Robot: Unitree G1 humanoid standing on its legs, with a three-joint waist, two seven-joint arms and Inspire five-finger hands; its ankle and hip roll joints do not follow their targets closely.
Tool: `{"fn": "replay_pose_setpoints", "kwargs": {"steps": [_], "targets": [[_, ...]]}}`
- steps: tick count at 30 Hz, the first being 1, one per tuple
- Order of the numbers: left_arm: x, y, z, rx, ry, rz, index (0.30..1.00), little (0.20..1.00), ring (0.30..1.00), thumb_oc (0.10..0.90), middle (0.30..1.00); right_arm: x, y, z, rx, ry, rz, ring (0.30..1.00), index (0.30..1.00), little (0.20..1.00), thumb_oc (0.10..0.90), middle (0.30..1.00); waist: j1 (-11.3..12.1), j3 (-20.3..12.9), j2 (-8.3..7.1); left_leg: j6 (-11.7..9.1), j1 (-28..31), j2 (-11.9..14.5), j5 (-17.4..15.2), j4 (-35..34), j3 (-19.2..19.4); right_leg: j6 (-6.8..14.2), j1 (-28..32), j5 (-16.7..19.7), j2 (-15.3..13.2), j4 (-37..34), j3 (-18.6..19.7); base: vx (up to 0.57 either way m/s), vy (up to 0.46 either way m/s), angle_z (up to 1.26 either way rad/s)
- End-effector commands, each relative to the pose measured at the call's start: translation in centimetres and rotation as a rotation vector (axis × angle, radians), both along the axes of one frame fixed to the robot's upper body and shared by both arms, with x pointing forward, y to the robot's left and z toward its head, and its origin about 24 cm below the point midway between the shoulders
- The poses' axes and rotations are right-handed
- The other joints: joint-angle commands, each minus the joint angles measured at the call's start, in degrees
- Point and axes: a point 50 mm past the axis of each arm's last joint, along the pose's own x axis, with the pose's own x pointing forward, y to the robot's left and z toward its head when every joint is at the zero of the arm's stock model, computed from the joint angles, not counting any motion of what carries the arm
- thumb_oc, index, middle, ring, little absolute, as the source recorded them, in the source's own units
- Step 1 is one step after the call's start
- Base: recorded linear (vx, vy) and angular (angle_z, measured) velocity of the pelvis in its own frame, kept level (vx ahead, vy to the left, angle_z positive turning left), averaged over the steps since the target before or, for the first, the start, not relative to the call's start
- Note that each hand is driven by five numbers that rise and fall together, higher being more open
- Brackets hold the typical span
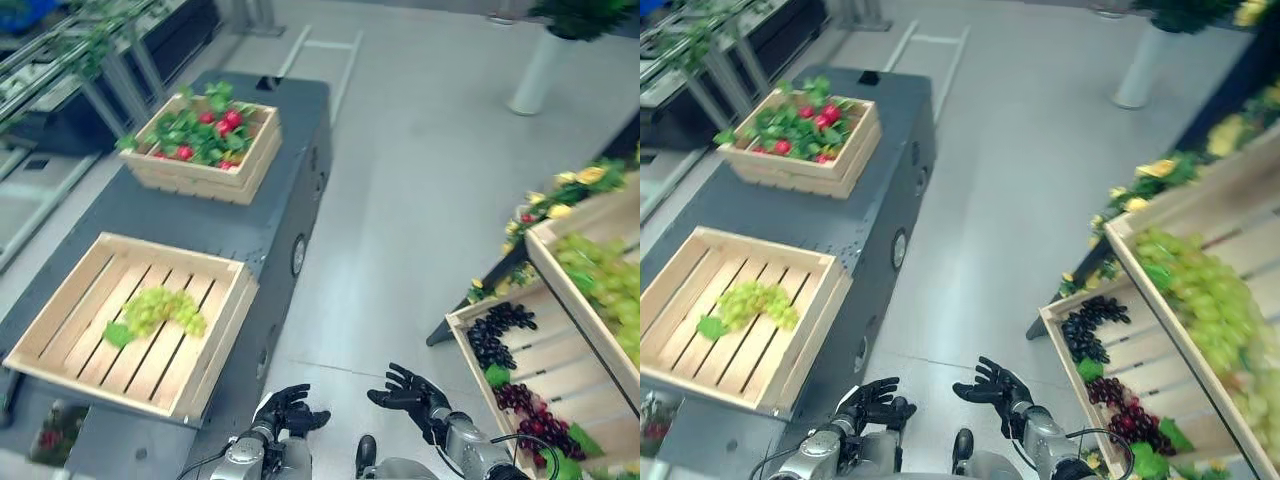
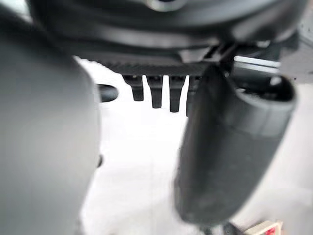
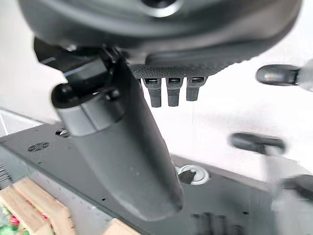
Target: Pick up the fruits from the basket on one side to the basket on the other side
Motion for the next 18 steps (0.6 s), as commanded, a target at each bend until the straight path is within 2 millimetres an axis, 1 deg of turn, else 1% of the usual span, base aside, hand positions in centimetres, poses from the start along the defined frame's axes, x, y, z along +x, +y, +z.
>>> {"fn": "replay_pose_setpoints", "kwargs": {"steps": [1, 2, 3, 4, 5, 6, 7, 8, 10, 11, 14, 16, 17, 18], "targets": [[4.6, -2.9, 2.8, -0.095, -0.205, -0.066, 0.9, 0.9, 0.9, 0.8, 0.9, 1.6, -0.2, 2.1, 0.061, -0.155, -0.104, 0.9, 0.9, 0.9, 0.8, 0.9, -1.9, -3.2, -0.3, -1.1, -3.3, -0.9, -0.2, 4.5, 5.0, 3.1, 2.2, 7.0, -3.7, -3.5, 1.6, -0.05, 0.069, 0.69], [4.7, -3.0, 2.9, -0.096, -0.206, -0.078, 0.9, 0.9, 0.9, 0.8, 0.9, 1.6, -0.2, 2.1, 0.063, -0.159, -0.118, 0.9, 0.9, 0.9, 0.8, 0.9, -2.3, -3.4, -0.43, -1.3, -3.2, -0.3, -0.4, 5.1, 6.5, 3.1, 2.1, 7.0, -4.0, -3.4, 0.8, -0.05, 0.092, 1.04], [5.1, -3.7, 3.1, -0.097, -0.207, -0.139, 0.9, 0.9, 0.9, 0.8, 0.9, 1.6, -0.4, 2.2, 0.068, -0.166, -0.168, 0.9, 0.9, 0.9, 0.8, 0.9, -3.7, -4.2, -0.08, -1.4, -1.4, 1.9, -0.6, 2.9, 10.4, 3.4, 1.7, 6.7, -4.6, -3.2, -1.3, -0.03, 0.129, 0.96], [5.2, -3.9, 3.1, -0.095, -0.208, -0.156, 0.9, 0.9, 0.9, 0.8, 0.9, 1.6, -0.4, 2.2, 0.069, -0.166, -0.178, 0.9, 0.9, 0.9, 0.8, 0.9, -4.0, -4.5, 0.19, -1.4, -0.7, 2.2, -0.4, 1.5, 11.0, 3.6, 1.7, 6.7, -4.7, -3.3, -1.8, 0.0, 0.206, 1.1], [5.4, -4.3, 3.2, -0.083, -0.209, -0.18, 0.9, 0.9, 0.9, 0.8, 0.9, 1.5, -0.4, 2.1, 0.076, -0.156, -0.206, 0.9, 0.9, 0.9, 0.8, 0.9, -4.4, -5.3, 1.23, -1.4, 1.3, 2.1, 1.1, -3.7, 11.2, 4.4, 1.5, 7.3, -4.8, -3.9, -2.4, 0.02, 0.142, 0.96], [5.4, -4.3, 3.2, -0.083, -0.209, -0.179, 0.9, 0.9, 0.9, 0.8, 0.9, 1.5, -0.4, 2.1, 0.078, -0.154, -0.21, 0.9, 0.9, 0.9, 0.8, 0.9, -4.4, -5.4, 1.29, -1.4, 1.5, 2.0, 1.2, -4.2, 11.0, 4.5, 1.5, 7.4, -4.8, -4.1, -2.4, 0.02, 0.142, 0.8], [5.7, -4.2, 3.3, -0.091, -0.212, -0.164, 0.9, 0.9, 0.9, 0.8, 0.9, 1.5, -0.4, 2.0, 0.089, -0.146, -0.219, 0.9, 0.9, 0.9, 0.8, 0.9, -4.3, -5.6, 1.53, -1.4, 2.0, 1.6, 1.7, -5.6, 10.0, 5.0, 1.5, 7.9, -4.8, -4.5, -2.2, 0.02, 0.119, 0.45], [6.2, -4.1, 3.7, -0.111, -0.232, -0.143, 0.9, 0.9, 0.9, 0.8, 0.9, 1.6, -0.1, 1.9, 0.101, -0.144, -0.208, 0.9, 0.9, 0.9, 0.8, 0.9, -3.9, -5.9, 1.79, -1.2, 2.1, 1.0, 1.9, -7.1, 8.2, 5.7, 1.4, 8.9, -4.9, -5.7, -2.0, 0.02, 0.123, 0.31], [6.4, -4.1, 3.9, -0.13, -0.238, -0.134, 0.9, 0.9, 0.9, 0.8, 0.9, 1.6, 0.1, 1.8, 0.101, -0.136, -0.202, 0.9, 0.9, 0.9, 0.8, 0.9, -3.7, -6.1, 1.79, -0.8, 2.3, 0.2, 1.4, -7.1, 7.8, 6.1, 1.1, 9.5, -5.1, -6.0, -1.6, 0.04, 0.113, 0.24], [6.3, -4.1, 4.1, -0.153, -0.248, -0.118, 0.9, 0.9, 0.9, 0.8, 0.9, 1.4, 0.3, 1.7, 0.1, -0.124, -0.203, 0.9, 0.9, 0.9, 0.8, 0.9, -3.4, -6.1, 1.78, -0.3, 2.7, -0.4, 1.0, -7.1, 7.4, 6.5, 1.0, 9.8, -5.5, -6.0, -1.5, 0.05, 0.148, 0.11], [6.1, -4.1, 4.3, -0.175, -0.267, -0.11, 0.9, 0.9, 0.9, 0.8, 0.9, 1.4, 0.7, 1.8, 0.104, -0.13, -0.201, 0.9, 0.9, 0.9, 0.8, 0.9, -3.0, -6.1, 1.75, 0.3, 2.8, -0.7, 0.5, -7.1, 7.4, 6.7, 1.2, 9.7, -6.0, -5.7, -1.8, 0.04, 0.103, 0.05], [5.9, -3.8, 4.4, -0.16, -0.289, -0.124, 0.9, 0.9, 0.9, 0.8, 0.9, 1.4, 1.1, 1.9, 0.109, -0.141, -0.195, 0.9, 0.9, 0.9, 0.8, 0.9, -2.4, -6.2, 1.66, 1.1, 2.6, -1.3, 0.3, -7.1, 6.7, 6.9, 1.1, 8.7, -6.4, -3.8, -1.9, 0.05, 0.127, 0.09], [5.9, -3.6, 4.6, -0.153, -0.309, -0.118, 0.9, 0.9, 0.9, 0.8, 0.9, 1.4, 1.4, 2.0, 0.112, -0.145, -0.187, 0.9, 0.9, 0.9, 0.8, 0.9, -2.0, -6.1, 1.7, 1.6, 2.5, -1.8, 0.4, -7.1, 6.2, 7.0, 0.6, 7.7, -6.5, -1.2, -1.9, 0.02, 0.128, 0.1], [6.1, -3.2, 4.9, -0.145, -0.332, -0.106, 0.9, 0.9, 0.9, 0.8, 0.9, 1.5, 1.8, 2.2, 0.112, -0.152, -0.175, 0.9, 0.9, 0.9, 0.8, 0.9, -1.9, -5.6, 1.8, 2.6, 2.4, -2.3, 0.6, -7.1, 6.5, 7.5, -1.4, 7.3, -6.8, 5.5, -2.3, 0.02, 0.135, 0.07]]}}
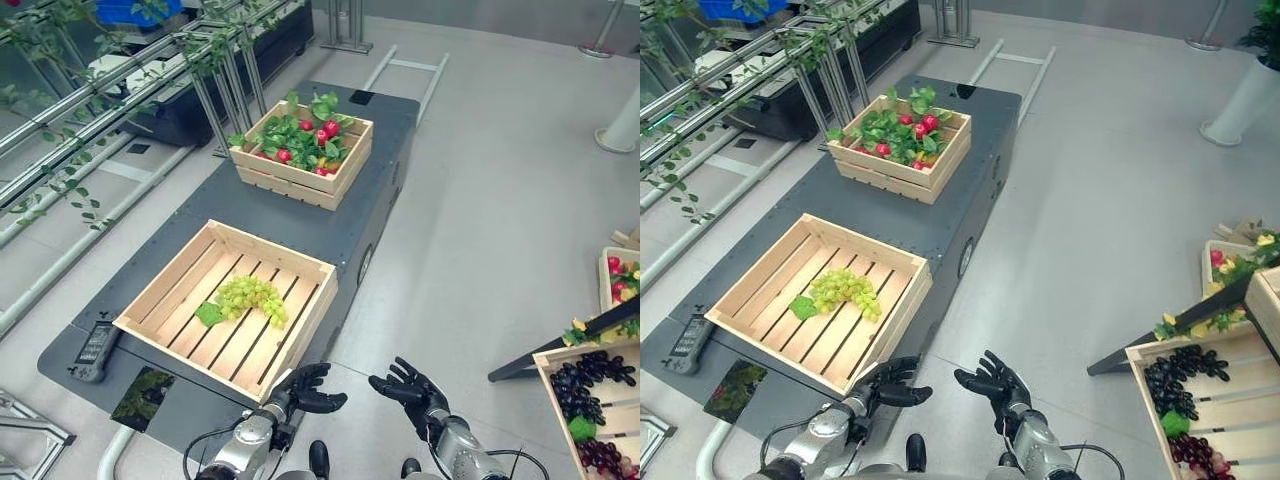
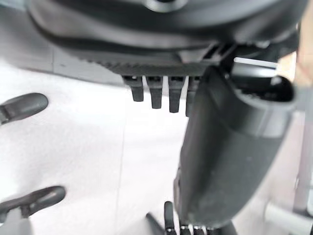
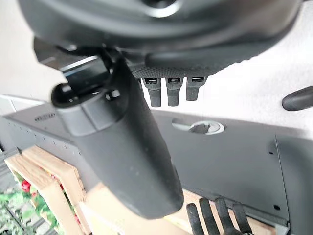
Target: Pick up the fruits from the basket on one side to the basket on the other side
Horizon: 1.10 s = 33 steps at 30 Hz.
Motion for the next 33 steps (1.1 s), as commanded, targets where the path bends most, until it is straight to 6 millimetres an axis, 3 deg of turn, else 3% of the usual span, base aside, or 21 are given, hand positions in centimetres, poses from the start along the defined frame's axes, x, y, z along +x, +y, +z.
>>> {"fn": "replay_pose_setpoints", "kwargs": {"steps": [1, 3, 4, 6, 7, 11, 12, 15, 18, 19, 20, 23, 27, 31, 32, 33], "targets": [[2.9, -2.2, 2.7, -0.082, -0.203, -0.027, 0.9, 0.9, 0.9, 0.8, 0.9, 2.7, 0.1, 2.6, -0.001, -0.171, -0.018, 0.9, 0.9, 0.9, 0.8, 0.9, 0.3, -1.2, 0.17, -0.1, -1.0, 0.3, 1.0, 0.0, -3.5, -3.0, -6.5, 6.8, 1.7, 12.6, -0.2, 0.01, 0.144, -0.02], [3.1, -1.6, 3.3, -0.043, -0.249, -0.023, 0.9, 0.9, 0.9, 0.8, 0.9, 2.4, 0.0, 2.7, -0.003, -0.171, -0.024, 0.9, 0.9, 0.9, 0.8, 0.9, 0.1, 0.8, 0.64, 0.7, -0.7, 0.0, 1.4, 0.0, -4.9, -2.2, -12.7, 10.2, 1.2, 23.8, 2.4, 0.02, 0.073, -0.12], [3.1, -1.6, 3.3, -0.043, -0.248, -0.023, 0.9, 0.9, 0.9, 0.8, 0.9, 2.4, 0.0, 2.7, -0.003, -0.171, -0.024, 0.9, 0.9, 0.9, 0.8, 0.9, 0.1, 0.7, 0.59, 0.7, -0.7, 0.0, 1.4, 0.0, -4.9, -2.2, -12.9, 10.1, 1.1, 24.0, 2.5, 0.07, -0.052, 0.0], [3.3, -1.6, 3.6, -0.024, -0.264, -0.045, 0.9, 0.9, 0.9, 0.8, 0.9, 2.2, -0.4, 2.5, 0.001, -0.163, -0.055, 0.9, 0.9, 0.9, 0.8, 0.9, -0.8, 1.9, 0.38, 0.5, -0.5, 0.0, 1.6, 0.0, -8.0, -2.9, -13.7, 9.7, 2.3, 21.2, 5.8, 0.09, -0.188, 0.39], [3.8, -1.9, 4.0, -0.031, -0.282, -0.054, 0.9, 0.9, 0.9, 0.8, 0.9, 2.3, -0.2, 2.5, 0.002, -0.173, -0.048, 0.9, 0.9, 0.9, 0.8, 0.9, -1.1, 2.2, 0.19, 0.3, -0.8, 0.2, 1.6, 0.0, -10.0, -3.4, -12.7, 9.0, 2.2, 16.0, 7.6, 0.04, -0.269, 0.7], [4.9, -2.4, 4.9, -0.044, -0.32, -0.076, 0.9, 0.9, 0.9, 0.8, 0.9, 3.0, -0.4, 2.7, -0.009, -0.192, -0.064, 0.9, 0.9, 0.9, 0.8, 0.9, -1.2, 2.8, -0.15, -0.4, -1.9, 1.3, 1.3, 0.0, -12.9, -3.8, -10.3, 7.8, 3.2, 7.2, 10.7, 0.03, -0.32, 0.87], [4.6, -2.4, 4.8, -0.047, -0.323, -0.047, 0.9, 0.9, 0.9, 0.8, 0.9, 3.3, -0.3, 2.7, -0.007, -0.181, -0.042, 0.9, 0.9, 0.9, 0.8, 0.9, -0.1, 2.8, -0.74, -1.8, -2.4, 2.9, 2.2, 0.0, -12.4, -3.8, -8.4, 7.8, 3.1, 4.9, 9.2, 0.13, -0.36, 0.97], [4.4, -2.4, 5.1, -0.037, -0.359, -0.045, 0.9, 0.9, 0.9, 0.8, 0.9, 3.1, 0.0, 2.9, 0.0, -0.185, -0.009, 0.9, 0.9, 0.9, 0.8, 0.9, 0.3, 3.2, -1.57, -3.0, -2.0, 4.7, 2.8, 0.4, -11.6, -4.5, -6.2, 7.5, 3.9, 3.0, 8.7, 0.13, -0.209, 0.54], [4.6, -2.7, 6.2, -0.037, -0.429, -0.075, 0.9, 0.9, 0.9, 0.8, 0.9, 2.2, -0.5, 2.8, -0.024, -0.157, -0.041, 0.9, 0.9, 0.9, 0.8, 0.9, 0.4, 4.3, -2.57, -3.6, -5.3, 3.8, 1.5, 8.3, -9.2, -5.6, -4.2, 7.3, 3.6, 2.4, 6.7, 0.05, -0.124, 0.12], [5.2, -3.4, 7.7, -0.034, -0.505, -0.155, 0.9, 0.9, 0.9, 0.8, 0.9, 2.2, -1.6, 2.9, -0.052, -0.166, -0.079, 0.9, 0.9, 0.9, 0.8, 0.9, 0.7, 5.5, -2.24, -3.8, -7.7, 3.5, 1.4, 9.9, -7.6, -5.8, -3.9, 6.7, 3.3, 3.0, 4.4, -0.06, -0.01, 0.54], [5.8, -3.7, 8.6, -0.025, -0.554, -0.188, 0.9, 0.9, 0.9, 0.8, 0.9, 2.5, -2.3, 3.0, -0.078, -0.172, -0.096, 0.9, 0.9, 0.9, 0.8, 0.9, 0.6, 5.8, -1.46, -4.0, -7.0, 4.3, 2.4, 7.1, -7.0, -5.7, -4.2, 6.4, 3.2, 3.4, 3.0, -0.06, 0.03, 0.65], [6.7, -3.6, 10.3, 0.021, -0.645, -0.209, 0.9, 0.9, 0.9, 0.8, 0.9, 2.3, -3.6, 2.8, -0.095, -0.158, -0.13, 0.9, 0.9, 0.9, 0.8, 0.9, 0.4, 5.5, -0.58, -4.1, -4.8, 4.3, 3.6, 3.3, -9.2, -5.5, -4.2, 6.0, 3.3, 3.5, 2.9, 0.05, 0.063, 0.43], [8.0, -2.7, 13.4, 0.07, -0.797, -0.184, 0.9, 0.9, 0.9, 0.8, 0.9, 1.2, -4.0, 2.2, -0.113, -0.124, -0.114, 0.9, 0.9, 0.9, 0.8, 0.9, 0.1, 4.9, -0.11, -4.4, -3.8, 3.9, 3.9, 1.5, -10.1, -5.6, -3.1, 5.7, 3.3, 2.2, 2.7, 0.09, 0.048, -0.02], [8.9, -1.5, 18.8, 0.098, -1.043, -0.135, 0.9, 0.9, 0.9, 0.8, 0.9, 0.2, -4.2, 1.8, -0.121, -0.102, -0.106, 0.9, 0.9, 0.9, 0.8, 0.9, 0.7, 4.2, 0.41, -4.5, -3.5, 3.5, 3.7, 0.7, -11.1, -5.6, -2.2, 5.5, 2.8, 1.2, 2.1, 0.08, 0.057, 0.06], [8.9, -1.4, 19.0, 0.097, -1.046, -0.131, 0.9, 0.9, 0.9, 0.8, 0.9, 0.2, -4.2, 1.8, -0.121, -0.101, -0.105, 0.9, 0.9, 0.9, 0.8, 0.9, 0.7, 4.2, 0.41, -4.6, -3.5, 3.5, 3.7, 0.7, -11.1, -5.6, -2.2, 5.5, 2.8, 1.2, 2.1, 0.08, 0.07, 0.06], [9.1, -0.6, 21.0, 0.114, -1.132, -0.11, 0.9, 0.9, 0.9, 0.8, 0.9, -0.1, -4.2, 1.6, -0.132, -0.097, -0.101, 0.9, 0.9, 0.9, 0.8, 0.9, 0.9, 4.0, 0.66, -4.6, -3.5, 3.2, 3.6, 0.5, -11.5, -5.6, -2.0, 5.3, 2.7, 1.2, 2.0, 0.06, 0.065, 0.07]]}}
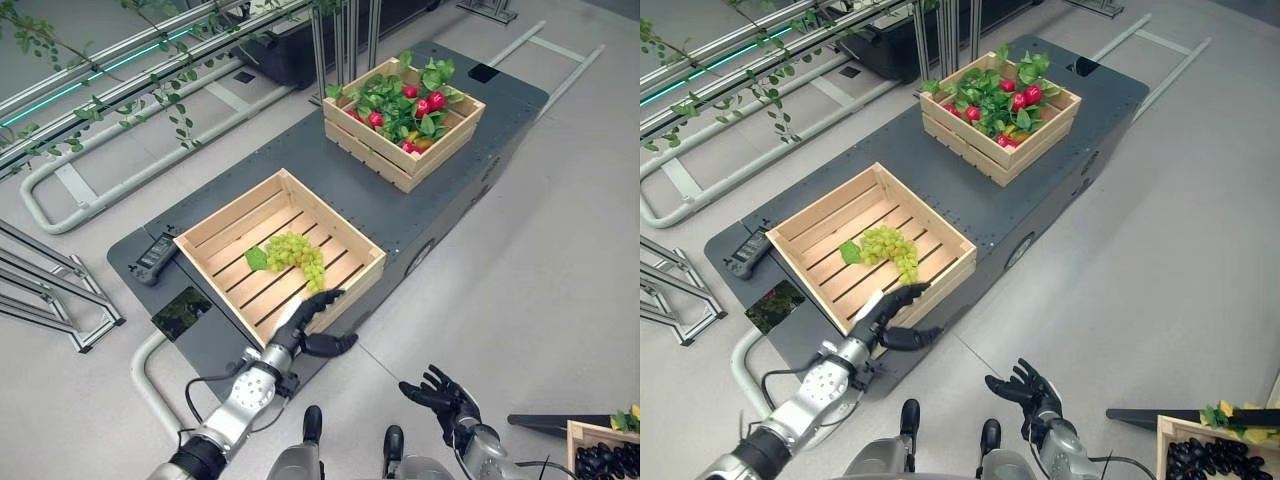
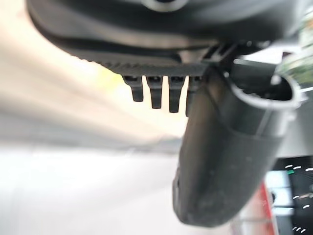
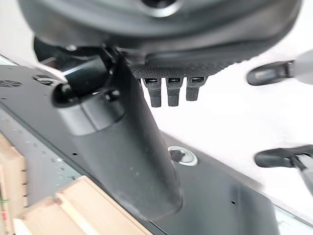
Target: Pick up the fruits from the basket on one side to the basket on the other side
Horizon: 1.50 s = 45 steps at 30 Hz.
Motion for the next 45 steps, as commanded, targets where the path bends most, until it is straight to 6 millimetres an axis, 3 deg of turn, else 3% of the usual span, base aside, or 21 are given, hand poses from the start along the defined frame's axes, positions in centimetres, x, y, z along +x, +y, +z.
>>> {"fn": "replay_pose_setpoints", "kwargs": {"steps": [1, 4, 8, 14, 19, 29, 37, 45], "targets": [[1.9, 0.3, 8.3, -0.033, -0.424, -0.019, 0.9, 0.9, 0.9, 0.8, 0.9, 1.9, 0.5, 1.9, 0.002, -0.149, 0.015, 0.9, 0.9, 0.9, 0.8, 0.9, 0.2, -3.0, -1.83, -0.6, -1.3, -1.3, 1.0, 0.4, -3.1, -0.8, -2.0, 2.8, -4.1, 4.5, 0.4, 0.08, 0.095, 0.07], [2.6, 1.9, 10.8, 0.01, -0.549, 0.07, 0.9, 0.9, 0.9, 0.8, 0.9, 2.0, 0.3, 1.9, -0.008, -0.143, 0.038, 0.9, 0.9, 0.9, 0.8, 0.9, -0.1, -2.5, -1.34, -0.8, -1.7, -1.5, 0.9, 0.8, -3.2, -0.9, -2.8, 2.4, -4.5, 5.2, 0.5, 0.02, 0.111, 0.09], [3.6, 3.3, 12.1, 0.142, -0.618, 0.173, 0.9, 0.9, 0.9, 0.8, 0.9, 2.0, -0.2, 1.9, -0.021, -0.137, 0.055, 0.9, 0.9, 0.9, 0.8, 0.9, -0.7, -1.7, -0.89, -0.8, -2.1, -1.8, 0.6, 1.2, -3.1, -0.9, -3.8, 2.0, -4.7, 6.1, 0.9, -0.01, 0.109, -0.01], [6.5, 7.5, 14.7, 0.51, -0.682, 0.388, 0.9, 0.9, 0.9, 0.8, 0.9, 3.5, -2.0, 3.2, -0.07, -0.189, 0.081, 0.9, 0.9, 0.9, 0.8, 0.9, -2.9, 2.8, 0.03, -0.5, -5.4, -2.4, 0.2, 3.5, -2.3, -1.1, -8.5, 1.1, -4.4, 9.4, 2.9, -0.1, 0.127, -0.05], [8.5, 10.2, 17.7, 0.753, -0.736, 0.538, 0.9, 0.9, 0.9, 0.8, 0.9, 5.4, -2.6, 4.7, -0.089, -0.266, 0.11, 0.9, 0.9, 0.9, 0.8, 0.9, -4.2, 7.4, -0.83, 0.1, -9.2, -2.8, 0.0, 5.8, -1.0, -1.2, -12.8, 1.3, -3.7, 11.2, 4.5, -0.14, 0.077, -0.09], [11.0, 10.9, 24.5, 1.06, -0.883, 0.746, 0.9, 0.9, 0.9, 0.8, 0.9, 9.4, -2.6, 7.6, -0.117, -0.388, 0.154, 0.9, 0.9, 0.9, 0.8, 0.9, -5.6, 15.0, -3.01, 1.7, -18.0, -3.2, -0.7, 12.5, 2.7, -1.0, -23.9, 1.0, -2.8, 19.8, 5.6, -0.14, 0.069, -0.11], [11.2, 11.4, 28.8, 1.25, -0.927, 0.879, 0.9, 0.9, 0.9, 0.8, 0.9, 11.4, -2.1, 9.4, -0.136, -0.449, 0.199, 0.9, 0.9, 0.9, 0.8, 0.9, -6.5, 15.0, -4.14, 1.5, -23.8, -2.9, -1.0, 13.8, 3.9, -0.8, -30.2, 1.9, -2.3, 20.3, 6.5, -0.05, 0.054, 0.0], [11.0, 11.4, 31.1, 1.48, -0.949, 0.924, 0.9, 0.9, 0.9, 0.8, 0.9, 12.2, -3.1, 10.6, -0.157, -0.477, 0.175, 0.9, 0.9, 0.9, 0.8, 0.9, -7.0, 15.0, -4.1, 1.6, -28.4, -3.4, -1.5, 15.6, 4.2, -0.9, -34.8, 2.4, -2.1, 21.2, 6.3, -0.02, 0.032, 0.01]]}}
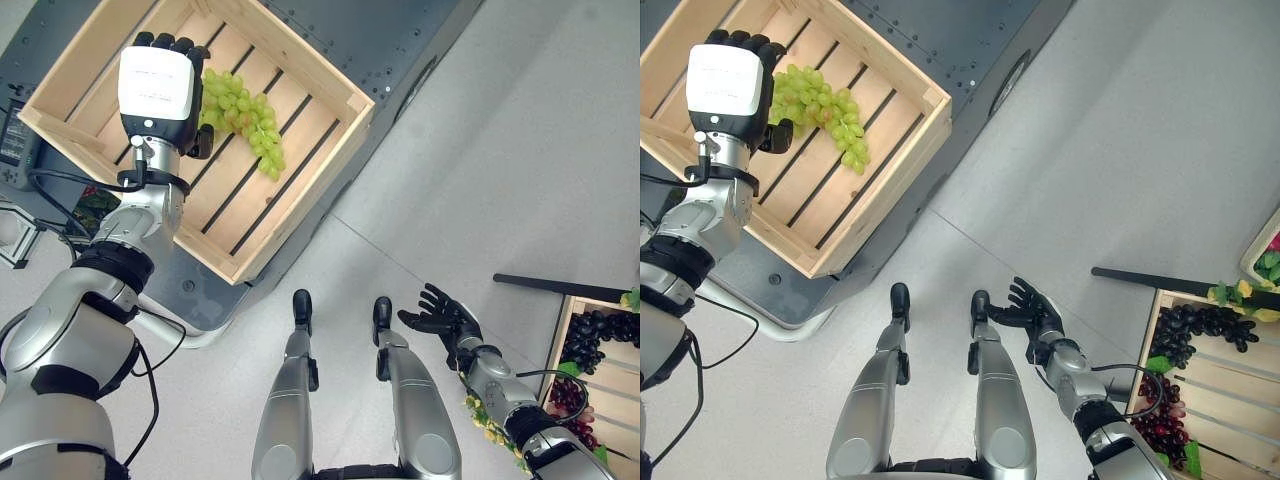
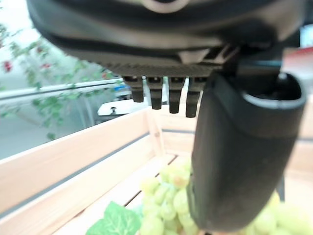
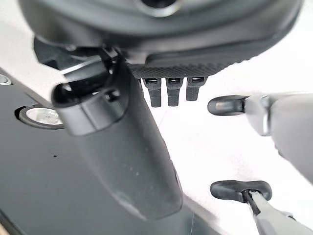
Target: Pick up the fruits from the basket on one side to the basket on the other side
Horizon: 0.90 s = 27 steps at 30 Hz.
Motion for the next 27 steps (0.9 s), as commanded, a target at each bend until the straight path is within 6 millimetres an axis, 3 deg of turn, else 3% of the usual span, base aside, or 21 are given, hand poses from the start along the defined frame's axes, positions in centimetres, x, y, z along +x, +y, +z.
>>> {"fn": "replay_pose_setpoints", "kwargs": {"steps": [1, 11, 21, 27], "targets": [[-1.8, 1.5, 8.8, 0.099, -0.282, 0.105, 0.9, 0.9, 0.9, 0.8, 0.9, 0.4, -1.4, 2.1, -0.004, -0.111, -0.005, 0.9, 0.9, 0.9, 0.8, 0.9, -0.6, -0.6, -1.57, 0.5, -1.4, -1.9, -4.1, 7.1, 2.9, -1.3, -0.4, 4.6, 0.0, 0.1, 2.5, 0.0, 0.0, 0.0], [-1.4, 0.5, 8.8, 0.15, -0.206, 0.032, 0.9, 0.9, 0.9, 0.8, 0.9, 0.9, -1.6, 2.6, -0.008, -0.132, -0.013, 0.9, 0.9, 0.9, 0.8, 0.9, -0.9, -0.6, -1.82, 0.8, -3.8, -2.2, -4.4, 7.3, 3.4, -1.2, -3.3, 5.6, 0.4, -0.3, 3.0, 0.0, 0.0, 0.0], [-0.9, 0.6, 9.5, 0.164, -0.172, 0.102, 0.9, 0.9, 0.9, 0.8, 0.9, 1.4, -1.9, 3.3, 0.005, -0.156, -0.032, 0.9, 0.9, 0.9, 0.8, 0.9, -1.9, -0.6, -2.57, 1.0, -4.9, -2.2, -4.3, 6.9, 3.7, -1.0, -4.6, 6.3, 1.0, -0.6, 3.7, 0.0, 0.0, 0.0], [-0.9, 1.1, 11.0, 0.161, -0.187, 0.169, 0.9, 0.9, 0.9, 0.8, 0.9, 2.2, -2.0, 4.4, 0.006, -0.186, -0.038, 0.9, 0.9, 0.9, 0.8, 0.9, -3.2, -0.6, -3.37, 1.0, -6.6, -1.9, -3.9, 6.7, 4.3, -0.8, -6.6, 7.1, 1.5, -0.6, 4.1, -0.02, 0.035, 0.01]]}}
